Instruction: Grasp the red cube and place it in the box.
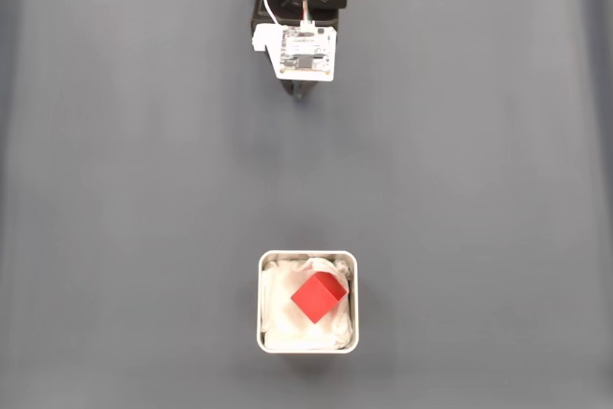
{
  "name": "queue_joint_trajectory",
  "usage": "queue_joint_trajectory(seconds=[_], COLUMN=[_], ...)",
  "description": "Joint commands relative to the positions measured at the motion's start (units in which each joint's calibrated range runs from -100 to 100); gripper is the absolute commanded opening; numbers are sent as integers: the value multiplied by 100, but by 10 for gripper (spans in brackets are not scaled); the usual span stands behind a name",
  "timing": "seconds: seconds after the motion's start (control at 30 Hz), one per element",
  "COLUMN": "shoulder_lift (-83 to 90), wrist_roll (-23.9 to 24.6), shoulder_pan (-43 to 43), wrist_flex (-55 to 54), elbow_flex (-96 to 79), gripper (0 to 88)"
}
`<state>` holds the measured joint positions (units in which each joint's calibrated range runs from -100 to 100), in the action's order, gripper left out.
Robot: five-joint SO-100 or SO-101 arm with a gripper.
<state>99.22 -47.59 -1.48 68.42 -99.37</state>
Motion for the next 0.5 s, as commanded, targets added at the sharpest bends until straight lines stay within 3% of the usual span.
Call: queue_joint_trajectory(seconds=[0.0, 0.47], shoulder_lift=[69, 69], wrist_roll=[68, 5], shoulder_pan=[92, 155], wrist_flex=[298, 716], elbow_flex=[-45, -45], gripper=[0, 0])
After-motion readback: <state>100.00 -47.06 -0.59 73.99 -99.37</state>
